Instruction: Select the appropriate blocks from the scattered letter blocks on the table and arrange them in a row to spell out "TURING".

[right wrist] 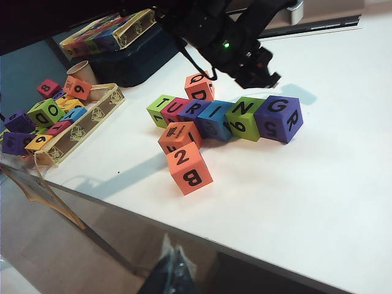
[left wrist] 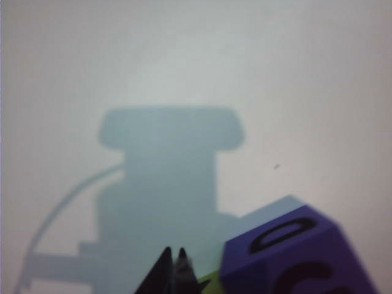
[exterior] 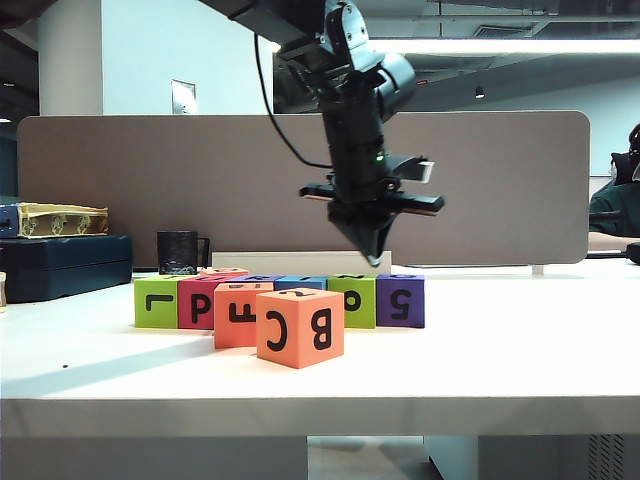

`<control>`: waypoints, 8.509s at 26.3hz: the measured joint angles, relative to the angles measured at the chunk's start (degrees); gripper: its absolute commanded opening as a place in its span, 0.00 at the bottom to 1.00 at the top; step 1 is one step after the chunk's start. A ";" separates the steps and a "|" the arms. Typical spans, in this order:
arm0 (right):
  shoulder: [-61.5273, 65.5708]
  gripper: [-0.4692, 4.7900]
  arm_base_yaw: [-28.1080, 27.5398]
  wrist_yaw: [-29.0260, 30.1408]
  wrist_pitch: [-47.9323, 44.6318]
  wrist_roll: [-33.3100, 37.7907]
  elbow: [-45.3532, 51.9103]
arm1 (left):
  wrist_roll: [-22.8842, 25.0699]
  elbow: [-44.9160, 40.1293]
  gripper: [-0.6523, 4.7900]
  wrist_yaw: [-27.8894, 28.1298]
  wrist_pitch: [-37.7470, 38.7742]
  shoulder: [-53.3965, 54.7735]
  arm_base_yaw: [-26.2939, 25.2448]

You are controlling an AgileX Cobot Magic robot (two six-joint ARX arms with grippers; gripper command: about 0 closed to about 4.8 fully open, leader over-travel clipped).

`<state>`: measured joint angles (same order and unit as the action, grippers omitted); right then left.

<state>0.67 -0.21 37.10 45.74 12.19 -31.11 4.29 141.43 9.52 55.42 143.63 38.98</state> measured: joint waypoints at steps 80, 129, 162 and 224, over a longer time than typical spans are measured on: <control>0.00 0.09 0.00 0.00 -0.02 -0.02 0.00 | 0.02 1.20 0.11 -2.91 -2.91 0.70 3.13; 0.00 0.09 0.00 0.00 0.00 -0.02 0.00 | -0.02 1.14 0.11 -1.44 -0.28 0.83 10.54; 0.00 0.09 0.00 0.02 0.00 -0.02 0.00 | 0.09 1.22 0.11 6.78 7.34 2.21 9.86; 1.86 0.09 0.02 6.43 -1.27 -0.02 0.02 | -5.81 7.65 0.11 1.57 25.68 -25.22 -19.82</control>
<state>2.52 -0.19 43.53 44.47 12.16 -31.09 -1.52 149.08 11.09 81.10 118.41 19.16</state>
